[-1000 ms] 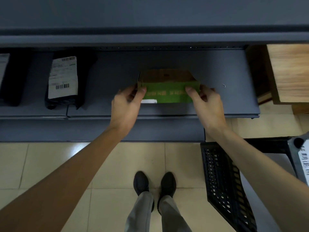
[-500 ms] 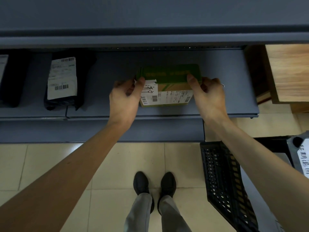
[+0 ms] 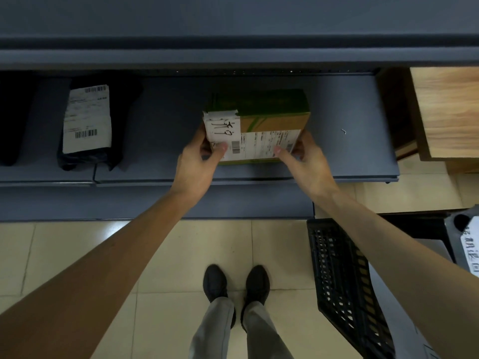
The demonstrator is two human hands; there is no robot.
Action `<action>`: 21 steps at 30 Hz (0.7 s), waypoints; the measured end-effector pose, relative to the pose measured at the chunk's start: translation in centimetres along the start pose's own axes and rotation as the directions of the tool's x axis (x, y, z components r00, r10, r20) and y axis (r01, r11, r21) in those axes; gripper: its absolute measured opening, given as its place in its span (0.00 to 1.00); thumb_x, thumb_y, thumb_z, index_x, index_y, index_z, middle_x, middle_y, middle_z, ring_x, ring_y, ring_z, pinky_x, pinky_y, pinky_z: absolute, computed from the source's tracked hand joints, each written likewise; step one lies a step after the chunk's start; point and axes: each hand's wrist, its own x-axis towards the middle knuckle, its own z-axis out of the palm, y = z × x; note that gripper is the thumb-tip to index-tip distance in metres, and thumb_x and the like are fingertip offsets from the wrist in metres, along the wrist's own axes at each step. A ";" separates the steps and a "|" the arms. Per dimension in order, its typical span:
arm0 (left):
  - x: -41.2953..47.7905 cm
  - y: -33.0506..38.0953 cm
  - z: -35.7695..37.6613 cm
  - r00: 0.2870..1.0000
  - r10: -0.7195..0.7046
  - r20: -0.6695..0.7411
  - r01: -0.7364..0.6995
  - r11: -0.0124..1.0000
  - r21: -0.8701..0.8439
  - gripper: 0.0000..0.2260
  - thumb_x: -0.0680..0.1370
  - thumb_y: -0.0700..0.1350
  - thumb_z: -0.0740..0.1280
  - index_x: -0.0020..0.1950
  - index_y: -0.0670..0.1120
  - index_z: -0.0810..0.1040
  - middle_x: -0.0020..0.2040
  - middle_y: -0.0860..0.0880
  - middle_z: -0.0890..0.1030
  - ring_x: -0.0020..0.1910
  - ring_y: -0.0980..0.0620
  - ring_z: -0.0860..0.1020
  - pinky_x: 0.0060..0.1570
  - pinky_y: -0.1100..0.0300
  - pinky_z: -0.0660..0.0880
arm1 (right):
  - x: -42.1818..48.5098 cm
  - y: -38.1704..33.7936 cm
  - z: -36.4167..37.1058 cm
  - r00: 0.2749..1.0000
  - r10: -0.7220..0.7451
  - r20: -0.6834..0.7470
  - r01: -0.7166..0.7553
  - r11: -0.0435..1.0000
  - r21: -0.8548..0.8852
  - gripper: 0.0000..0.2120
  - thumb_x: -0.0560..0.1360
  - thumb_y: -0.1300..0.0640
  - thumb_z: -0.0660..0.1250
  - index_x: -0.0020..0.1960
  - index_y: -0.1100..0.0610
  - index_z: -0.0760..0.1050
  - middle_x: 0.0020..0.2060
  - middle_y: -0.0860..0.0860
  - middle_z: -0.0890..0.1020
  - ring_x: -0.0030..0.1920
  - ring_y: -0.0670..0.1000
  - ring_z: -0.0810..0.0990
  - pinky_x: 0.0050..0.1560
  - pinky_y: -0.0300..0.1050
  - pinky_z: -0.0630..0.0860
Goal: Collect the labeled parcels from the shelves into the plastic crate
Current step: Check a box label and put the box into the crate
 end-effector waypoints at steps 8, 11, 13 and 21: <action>1.1 -0.1 -0.2 0.996 -0.002 -0.084 0.009 0.996 0.087 0.08 0.82 0.47 0.67 0.60 0.47 0.79 0.50 0.49 0.85 0.47 0.48 0.85 0.48 0.47 0.83 | 1.8 1.1 0.0 0.998 -0.004 -0.058 -0.004 0.991 -0.133 0.22 0.76 0.41 0.65 0.68 0.46 0.71 0.59 0.48 0.78 0.59 0.49 0.78 0.61 0.52 0.77; 1.0 -0.9 0.0 0.996 -0.007 -0.085 0.015 0.996 0.093 0.11 0.82 0.47 0.67 0.63 0.49 0.80 0.49 0.47 0.85 0.46 0.45 0.84 0.48 0.45 0.82 | 1.8 1.7 0.4 0.998 0.008 -0.057 -0.015 0.990 -0.137 0.19 0.79 0.44 0.64 0.67 0.49 0.73 0.59 0.50 0.78 0.58 0.49 0.78 0.62 0.50 0.77; 0.8 -1.7 0.1 0.997 -0.029 -0.067 0.035 0.995 0.093 0.12 0.82 0.48 0.67 0.64 0.50 0.80 0.51 0.46 0.85 0.48 0.45 0.84 0.50 0.46 0.82 | 1.8 2.2 0.8 0.999 0.017 -0.042 -0.023 0.988 -0.156 0.18 0.80 0.45 0.64 0.67 0.50 0.74 0.59 0.52 0.78 0.57 0.50 0.78 0.62 0.49 0.77; 1.0 -3.7 -0.2 0.991 -0.135 -0.016 0.136 0.987 0.084 0.15 0.82 0.49 0.67 0.68 0.49 0.78 0.55 0.50 0.85 0.51 0.50 0.85 0.51 0.49 0.83 | 1.7 2.5 1.1 0.999 0.025 -0.041 -0.034 0.970 -0.242 0.18 0.80 0.46 0.63 0.66 0.53 0.74 0.55 0.51 0.79 0.56 0.53 0.77 0.55 0.47 0.77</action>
